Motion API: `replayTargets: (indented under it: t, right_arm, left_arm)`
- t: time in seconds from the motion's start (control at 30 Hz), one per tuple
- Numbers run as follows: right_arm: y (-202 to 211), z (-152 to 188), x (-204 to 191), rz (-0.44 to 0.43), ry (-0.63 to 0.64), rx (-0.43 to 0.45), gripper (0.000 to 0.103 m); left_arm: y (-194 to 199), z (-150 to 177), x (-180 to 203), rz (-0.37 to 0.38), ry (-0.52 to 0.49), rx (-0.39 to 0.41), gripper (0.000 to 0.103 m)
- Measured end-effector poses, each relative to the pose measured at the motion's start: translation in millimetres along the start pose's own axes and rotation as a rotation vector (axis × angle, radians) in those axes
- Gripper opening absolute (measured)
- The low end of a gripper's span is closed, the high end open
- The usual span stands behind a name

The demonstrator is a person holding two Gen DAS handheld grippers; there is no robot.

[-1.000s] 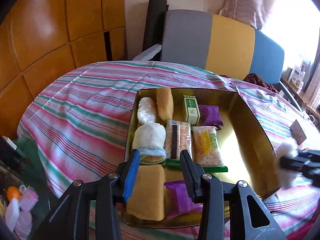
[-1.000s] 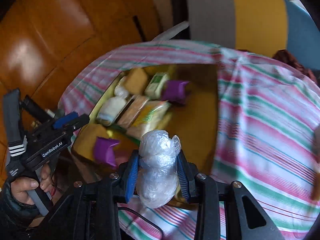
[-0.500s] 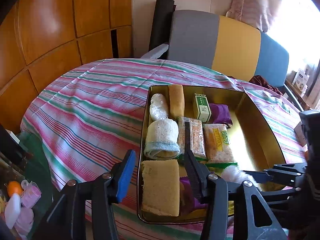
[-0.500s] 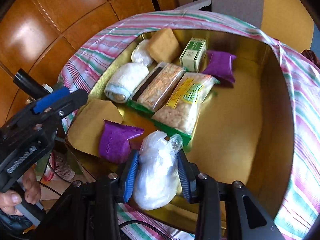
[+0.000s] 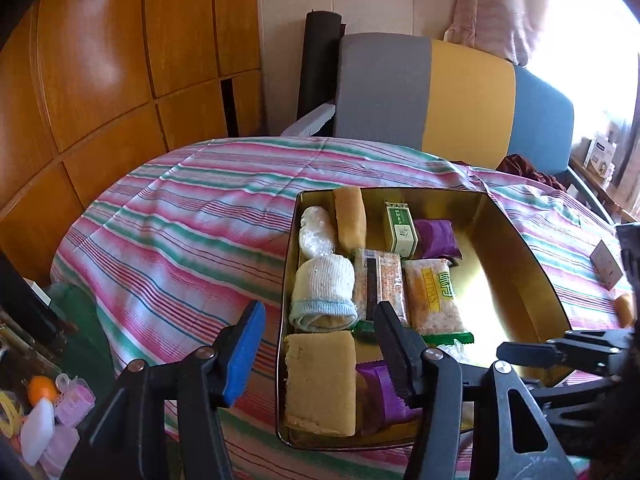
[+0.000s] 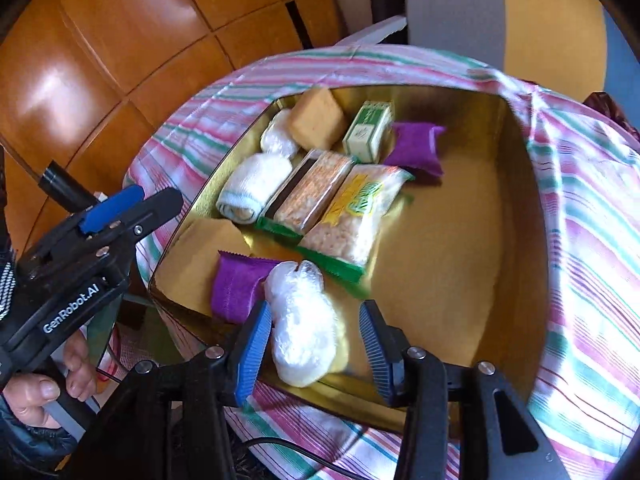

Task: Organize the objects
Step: 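Lower the wrapped white ball into the tray and open the right gripper, then move both tools back toward the white carton and yellow sponge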

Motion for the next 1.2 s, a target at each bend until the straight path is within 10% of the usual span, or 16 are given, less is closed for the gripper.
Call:
replayTargets:
  t: [1.2]
  right_arm:
    - [144.7, 51.4, 209.4, 0.335, -0.382, 0.177, 0.047]
  left_arm:
    - [16.3, -14.4, 96.0, 0.086, -0.217, 0.029, 0.059]
Point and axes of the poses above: each gripper's, at about its wrist camera, not at the fingertips, and y roughly against the way its jaws point, x to its right, z to its underside, the point moved 5 cm from there along -y, roughly the way its jaws point, and after that the axes turned 3 degrees about -y, right-handed, at the moved point
